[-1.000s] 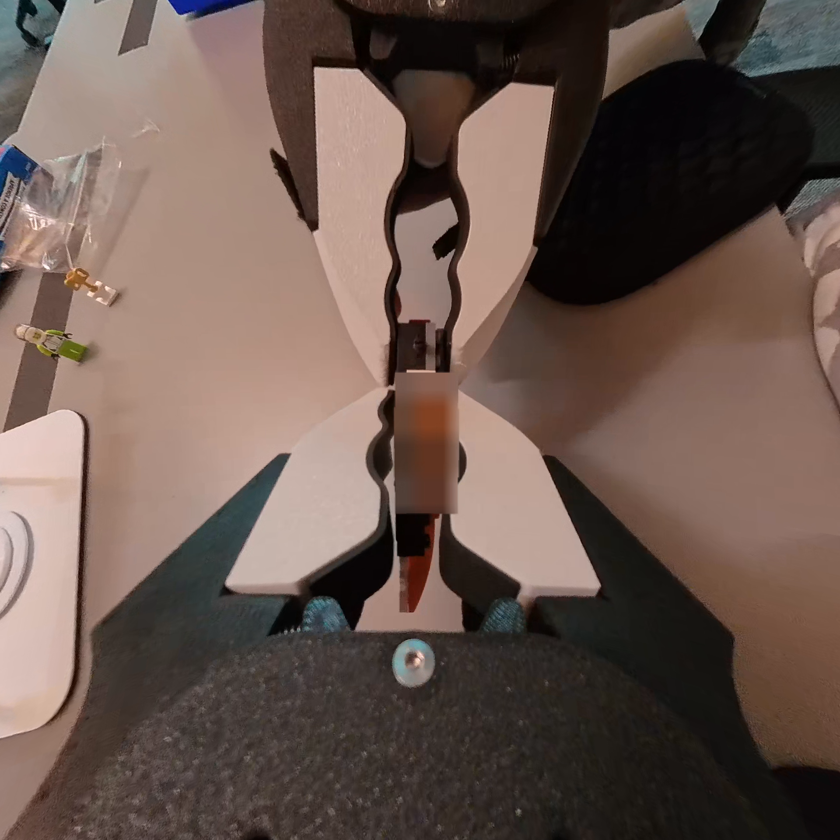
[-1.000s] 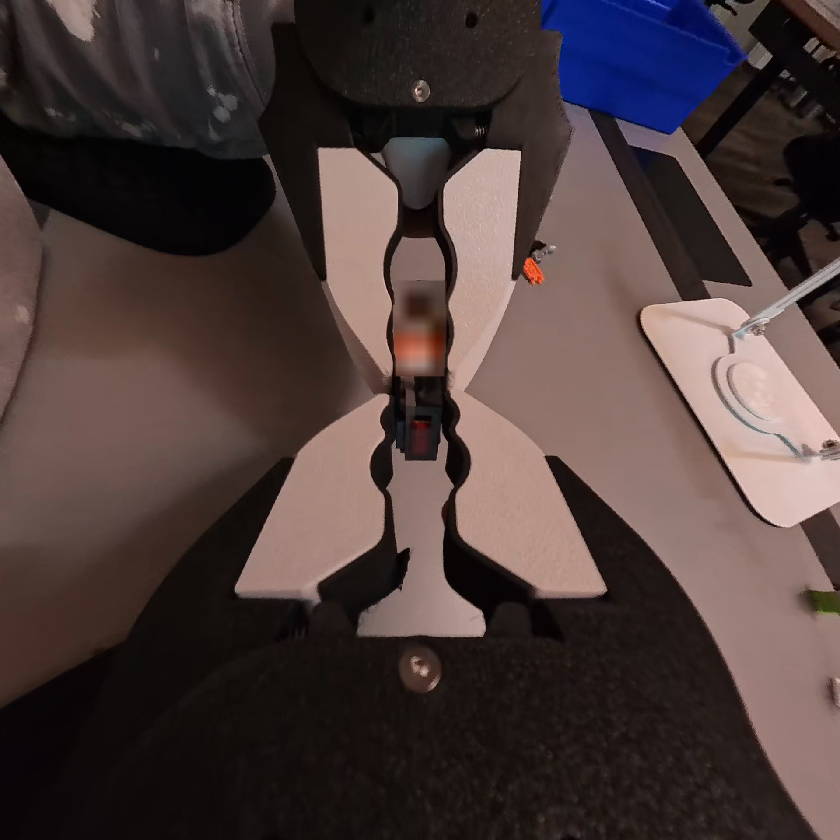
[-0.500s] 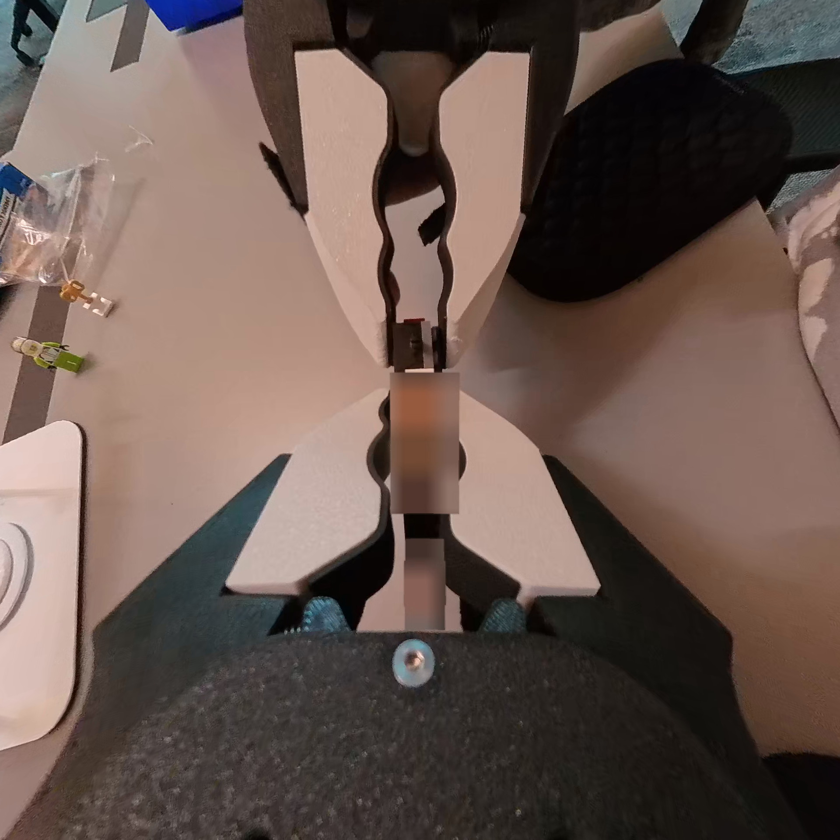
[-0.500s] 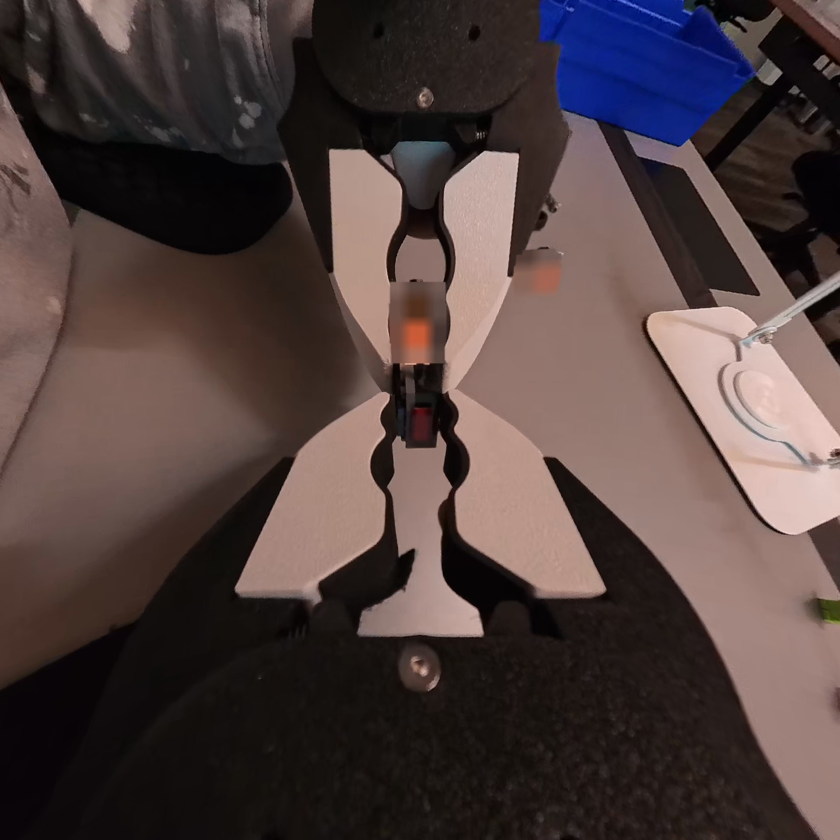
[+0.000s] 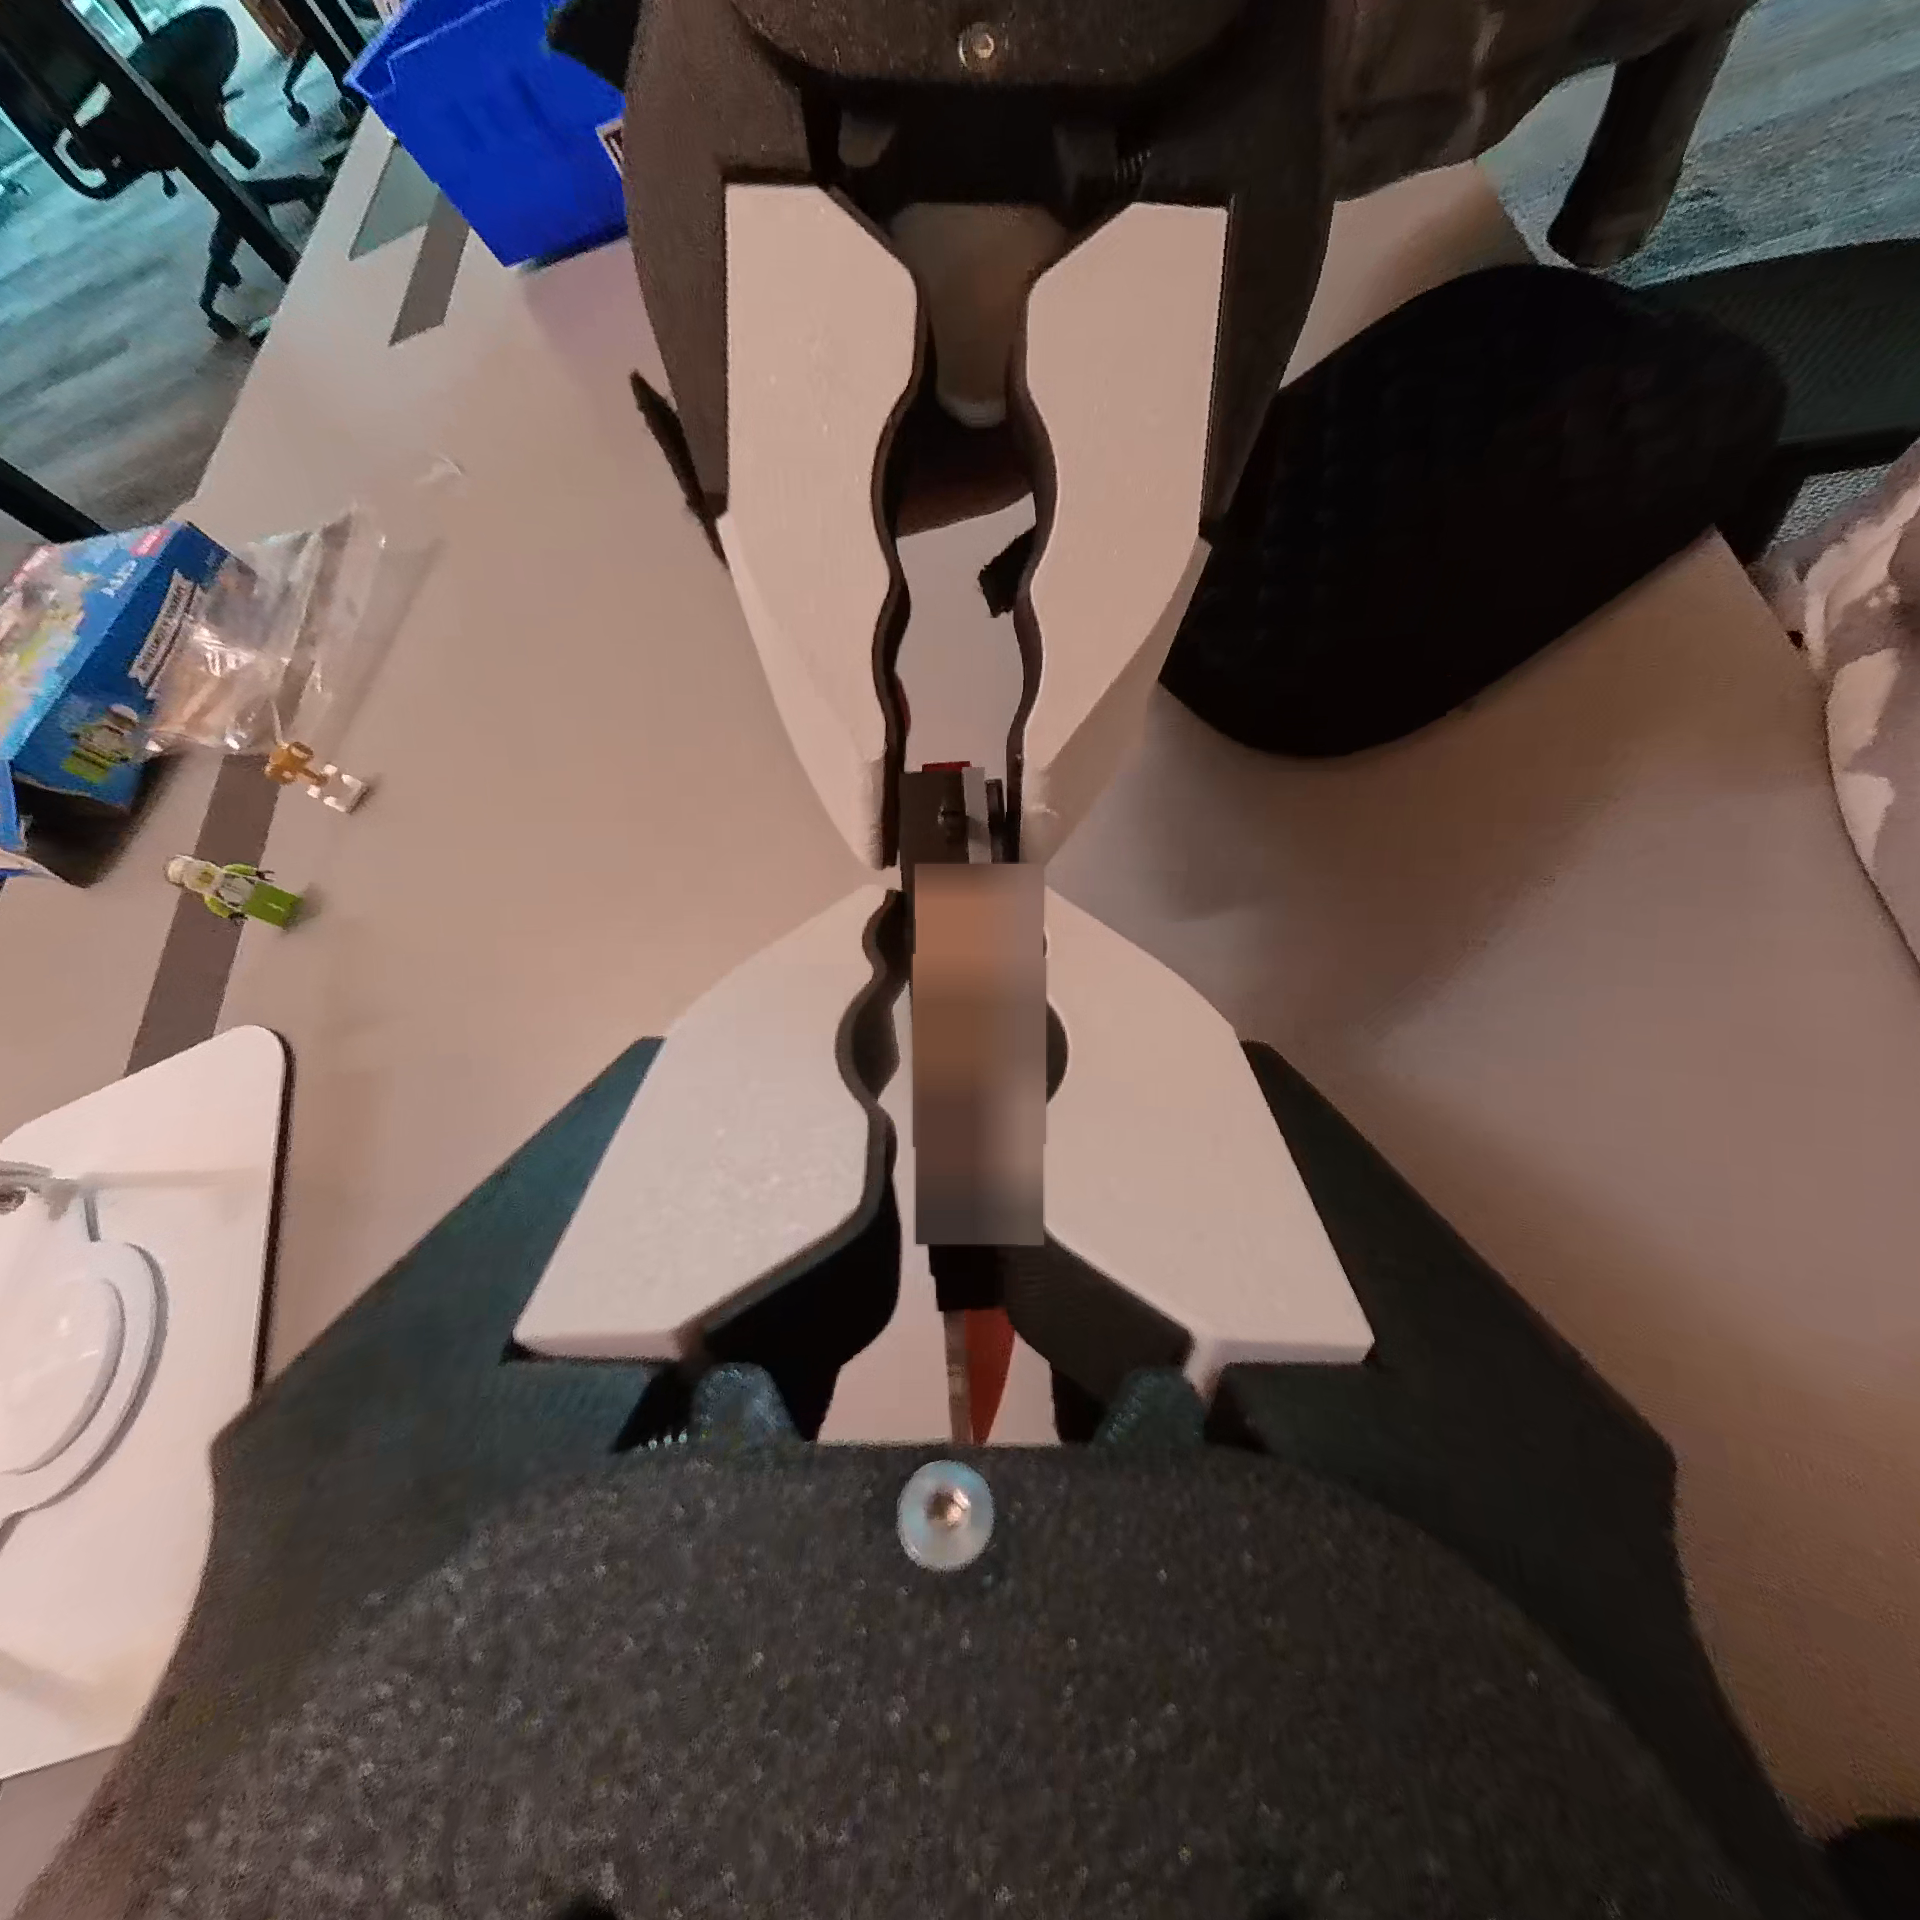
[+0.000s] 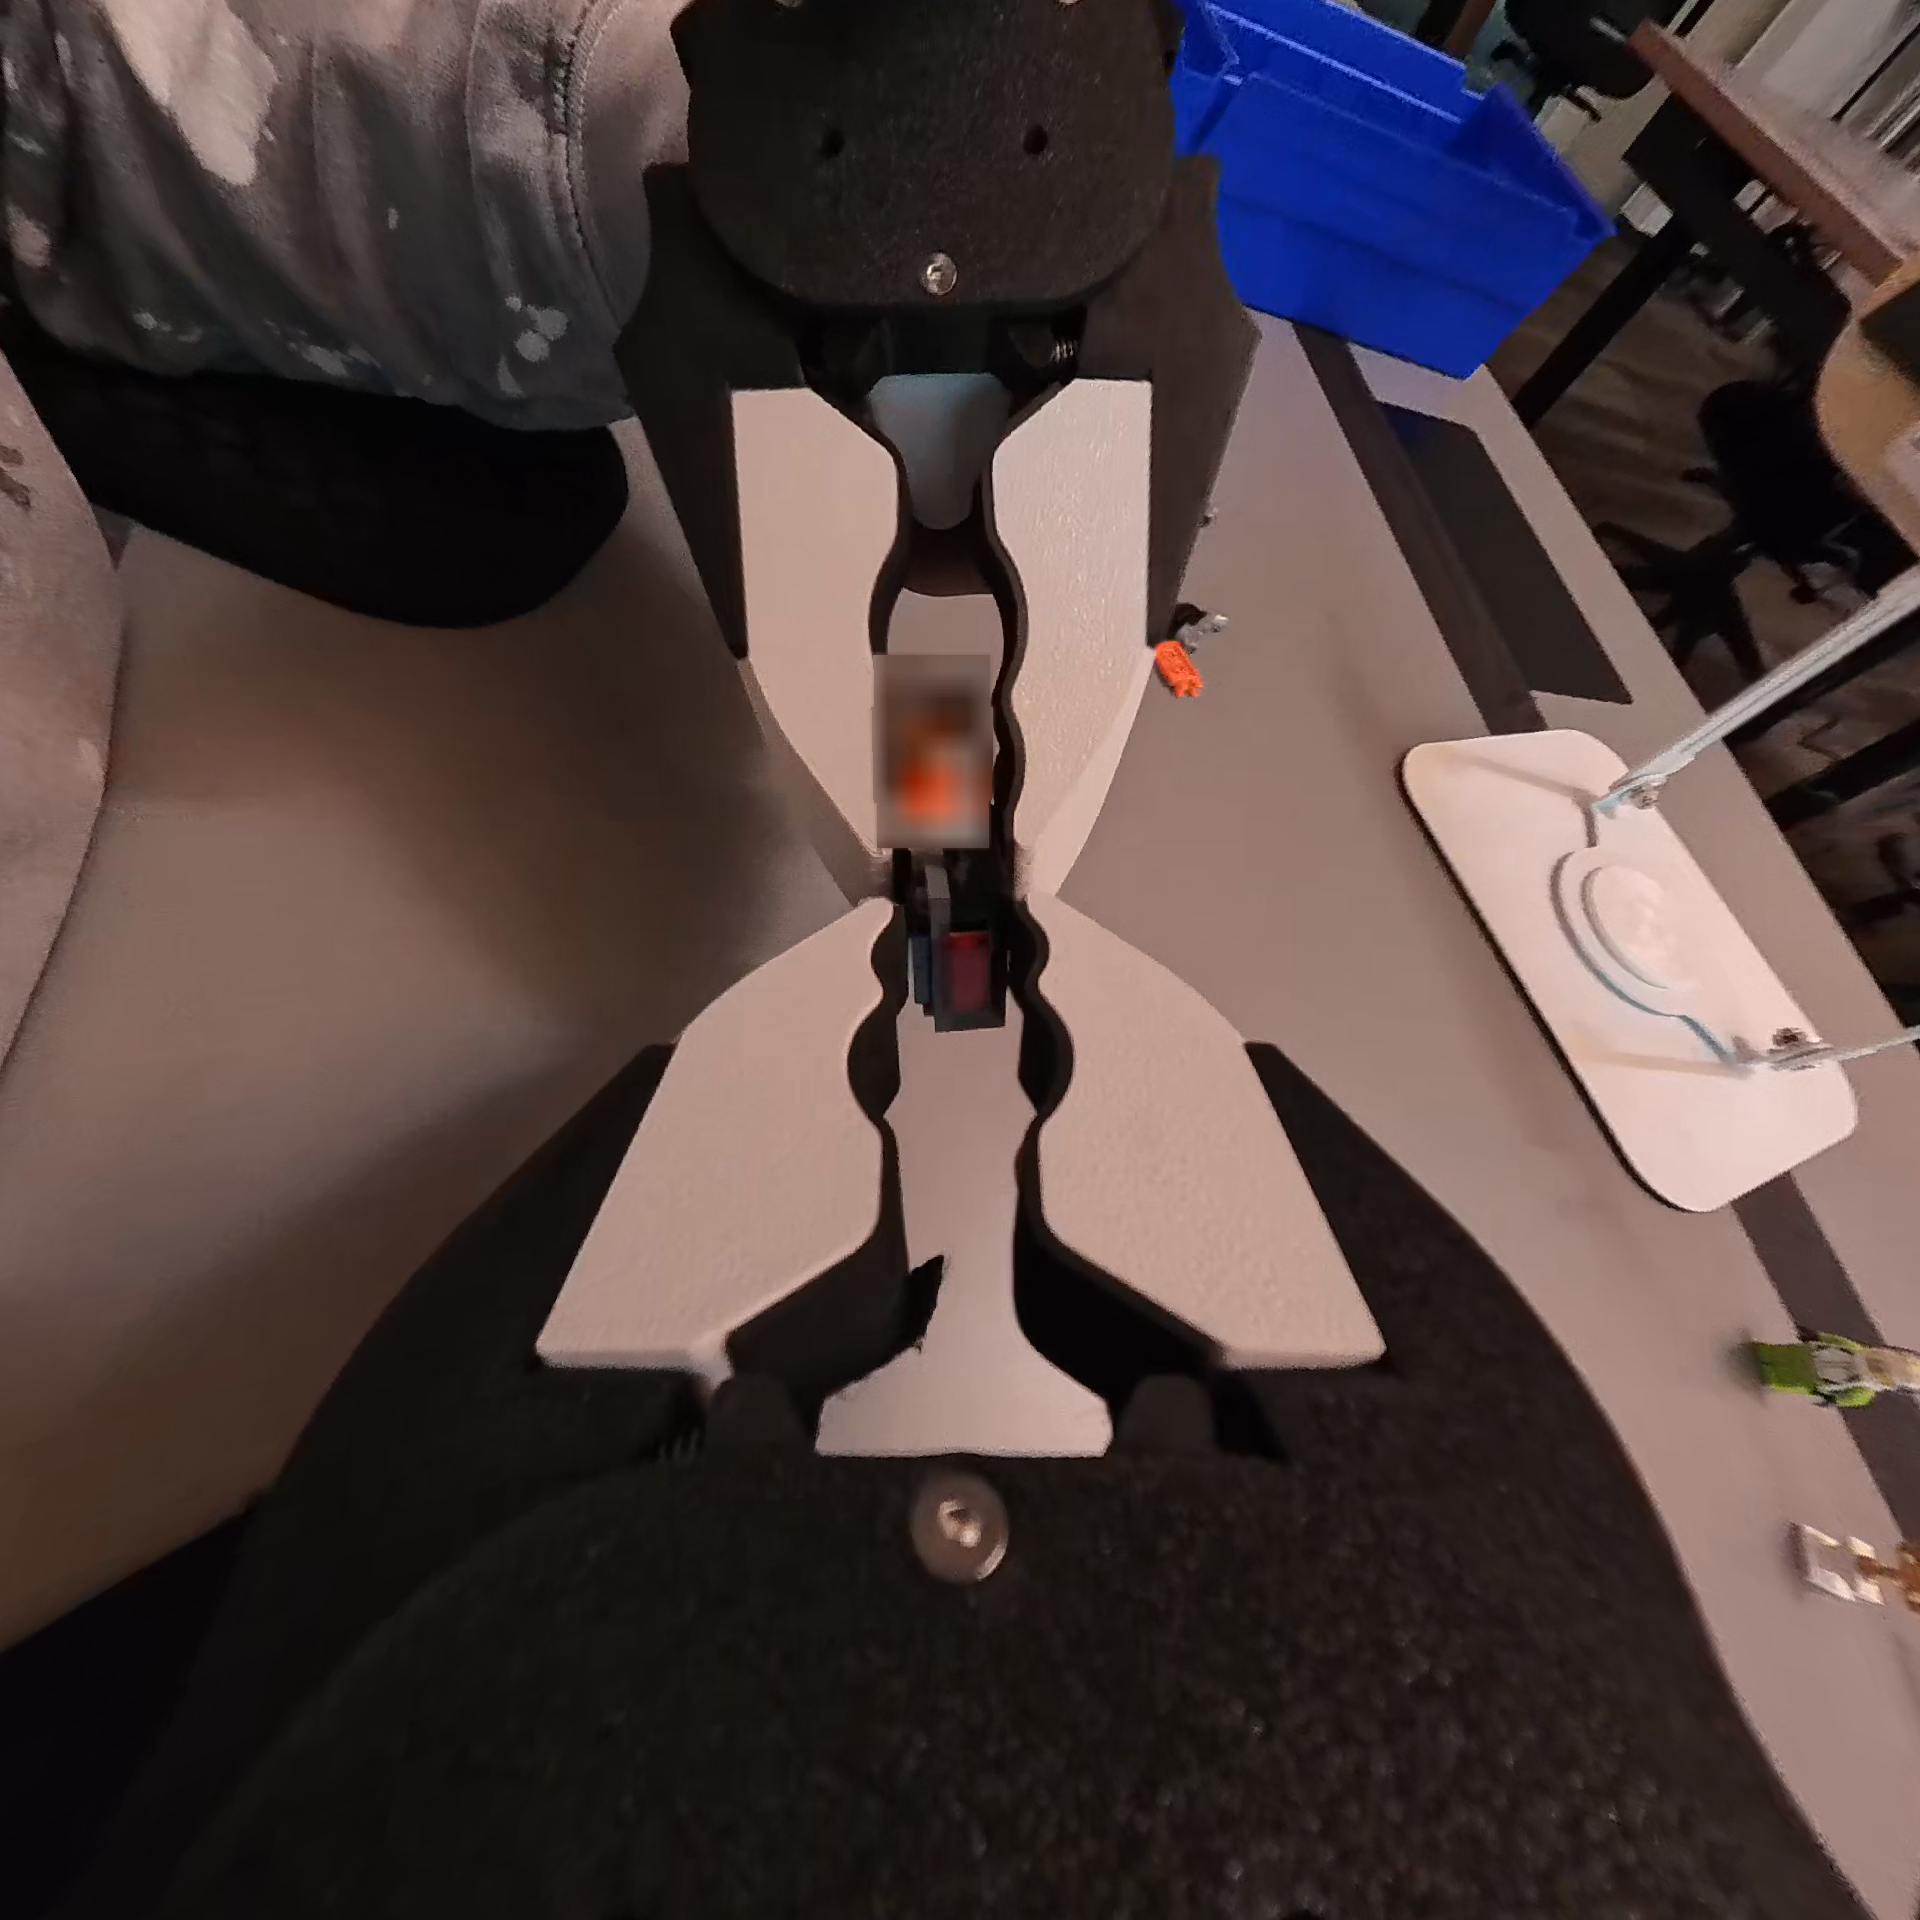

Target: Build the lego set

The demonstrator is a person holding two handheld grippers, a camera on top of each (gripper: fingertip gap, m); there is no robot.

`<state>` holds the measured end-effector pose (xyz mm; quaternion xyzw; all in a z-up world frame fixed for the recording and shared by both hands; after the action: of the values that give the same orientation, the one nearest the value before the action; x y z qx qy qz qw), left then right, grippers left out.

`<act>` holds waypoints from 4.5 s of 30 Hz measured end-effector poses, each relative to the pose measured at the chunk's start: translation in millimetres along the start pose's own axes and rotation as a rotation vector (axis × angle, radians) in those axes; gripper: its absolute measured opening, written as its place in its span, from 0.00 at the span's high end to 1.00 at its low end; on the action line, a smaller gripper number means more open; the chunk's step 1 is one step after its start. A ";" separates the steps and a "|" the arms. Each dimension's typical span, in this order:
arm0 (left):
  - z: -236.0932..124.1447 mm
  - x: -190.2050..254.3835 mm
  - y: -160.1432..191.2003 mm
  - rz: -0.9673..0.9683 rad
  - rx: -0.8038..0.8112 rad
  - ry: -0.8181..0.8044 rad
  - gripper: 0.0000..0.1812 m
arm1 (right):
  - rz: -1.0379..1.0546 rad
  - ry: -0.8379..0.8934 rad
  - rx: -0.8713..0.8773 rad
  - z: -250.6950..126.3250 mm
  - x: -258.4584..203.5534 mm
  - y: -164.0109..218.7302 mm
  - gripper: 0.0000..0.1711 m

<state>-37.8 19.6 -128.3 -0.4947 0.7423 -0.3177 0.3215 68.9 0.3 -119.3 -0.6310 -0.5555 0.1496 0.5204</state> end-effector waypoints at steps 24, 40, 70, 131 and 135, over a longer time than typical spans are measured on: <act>-5.2 -9.4 10.8 -0.024 0.348 0.020 0.92 | 0.033 0.055 -0.013 -14.9 11.1 -11.3 0.89; 0.4 -0.3 -1.3 0.011 0.447 0.061 0.92 | 0.182 0.020 0.147 -24.3 3.1 -8.7 0.89; 5.0 -8.0 6.3 -0.275 0.499 0.232 0.90 | 0.398 -0.065 0.210 -14.9 9.0 14.9 0.90; -11.2 -16.1 1.9 0.046 0.122 -0.256 0.72 | 1.218 -0.125 0.358 -24.4 37.6 44.6 0.90; -8.5 -14.8 -2.8 0.128 0.084 -0.338 0.72 | 1.464 -0.216 0.378 -18.1 33.7 52.2 0.90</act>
<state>-38.6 33.9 -118.6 -0.4788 0.6938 -0.2396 0.4817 122.7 28.6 -141.7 -0.7202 -0.0081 0.6100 0.3303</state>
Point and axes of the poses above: each gripper's, where its closed fingertips meet, z out along the fingers, y out of its underside, x = y × z across the jaws, the point moved 7 cm from there along -z, back along the fingers, and after that the axes turned 12 degrees about y, right-handed, at the moved point
